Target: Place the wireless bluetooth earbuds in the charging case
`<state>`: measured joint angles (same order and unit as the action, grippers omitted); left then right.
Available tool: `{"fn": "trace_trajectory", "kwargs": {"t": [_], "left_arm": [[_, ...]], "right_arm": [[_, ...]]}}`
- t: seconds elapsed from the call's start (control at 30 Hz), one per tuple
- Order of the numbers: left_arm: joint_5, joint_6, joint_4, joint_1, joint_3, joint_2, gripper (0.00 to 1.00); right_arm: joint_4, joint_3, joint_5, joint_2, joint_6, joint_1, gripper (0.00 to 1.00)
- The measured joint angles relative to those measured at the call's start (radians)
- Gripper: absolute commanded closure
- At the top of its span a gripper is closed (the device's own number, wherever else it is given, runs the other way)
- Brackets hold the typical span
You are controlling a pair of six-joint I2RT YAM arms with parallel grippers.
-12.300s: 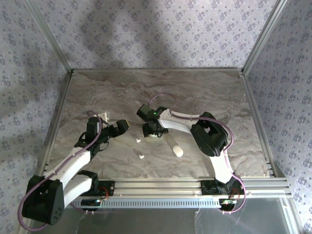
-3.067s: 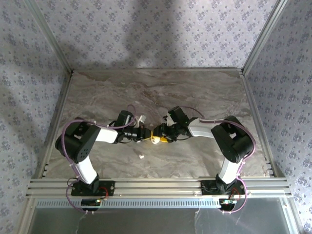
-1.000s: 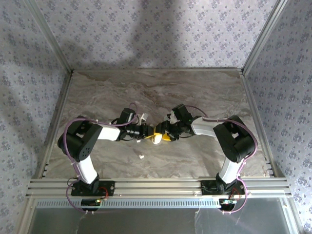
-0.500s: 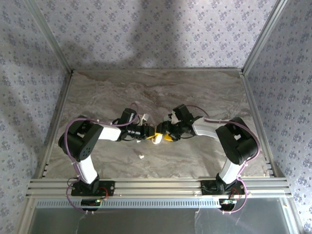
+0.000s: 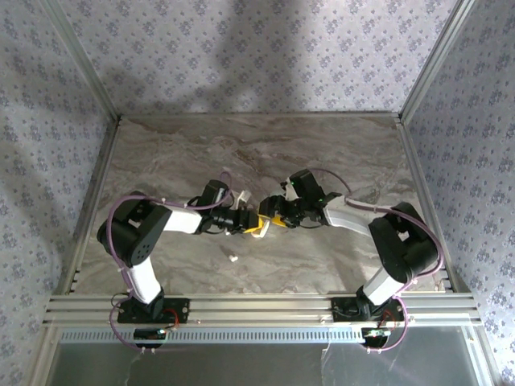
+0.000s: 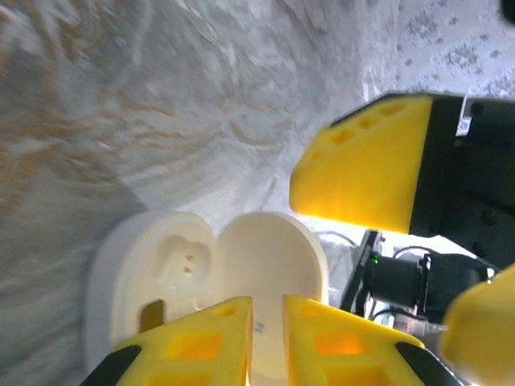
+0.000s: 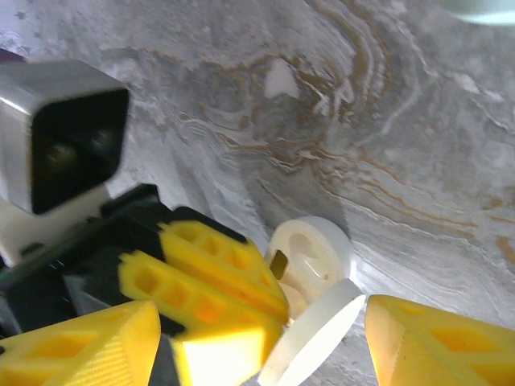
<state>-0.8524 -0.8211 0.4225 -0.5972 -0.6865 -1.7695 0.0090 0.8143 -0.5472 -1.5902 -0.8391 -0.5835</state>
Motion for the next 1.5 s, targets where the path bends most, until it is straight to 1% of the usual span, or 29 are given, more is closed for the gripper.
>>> {"fn": "trace_trajectory", "kwargs": {"t": [0.07, 0.13, 0.27, 0.33, 0.43, 0.5, 0.57, 0.6, 0.63, 0.83, 0.97, 1.27, 1.5], "left_arm": [[-0.010, 0.000, 0.000, -0.005, 0.002, 0.007, 0.79], [-0.011, 0.000, 0.001, 0.001, 0.016, 0.029, 0.75], [0.008, 0.011, 0.000, 0.043, 0.065, 0.113, 0.60], [0.033, 0.014, 0.001, 0.073, 0.093, 0.165, 0.48], [0.076, 0.022, 0.000, 0.125, 0.137, 0.238, 0.39], [0.107, 0.028, -0.002, 0.159, 0.164, 0.280, 0.28], [0.143, 0.039, -0.008, 0.186, 0.188, 0.319, 0.15], [0.163, 0.043, -0.013, 0.194, 0.199, 0.338, 0.05], [0.180, 0.048, -0.023, 0.198, 0.209, 0.359, 0.00], [0.267, 0.069, -0.072, 0.203, 0.227, 0.450, 0.00], [0.292, 0.076, -0.084, 0.203, 0.227, 0.459, 0.00], [0.300, 0.077, -0.090, 0.203, 0.228, 0.459, 0.00], [0.300, 0.077, -0.090, 0.203, 0.228, 0.459, 0.00]], "right_arm": [[-0.012, 0.000, 0.026, 0.023, 0.016, -0.010, 0.29], [-0.045, 0.002, 0.065, 0.051, 0.036, -0.025, 0.27], [-0.132, 0.025, 0.158, 0.090, 0.079, -0.073, 0.23], [-0.180, 0.047, 0.209, 0.097, 0.104, -0.108, 0.21], [-0.241, 0.074, 0.277, 0.097, 0.134, -0.155, 0.19], [-0.278, 0.091, 0.317, 0.093, 0.151, -0.182, 0.19], [-0.317, 0.116, 0.358, 0.077, 0.164, -0.208, 0.19], [-0.336, 0.132, 0.380, 0.063, 0.169, -0.220, 0.19], [-0.354, 0.148, 0.401, 0.047, 0.174, -0.234, 0.19], [-0.458, 0.225, 0.502, -0.048, 0.186, -0.298, 0.21], [-0.528, 0.269, 0.556, -0.098, 0.187, -0.324, 0.22], [-0.680, 0.301, 0.682, -0.131, 0.197, -0.344, 0.23], [-0.734, 0.319, 0.737, -0.131, 0.201, -0.332, 0.23]]}}
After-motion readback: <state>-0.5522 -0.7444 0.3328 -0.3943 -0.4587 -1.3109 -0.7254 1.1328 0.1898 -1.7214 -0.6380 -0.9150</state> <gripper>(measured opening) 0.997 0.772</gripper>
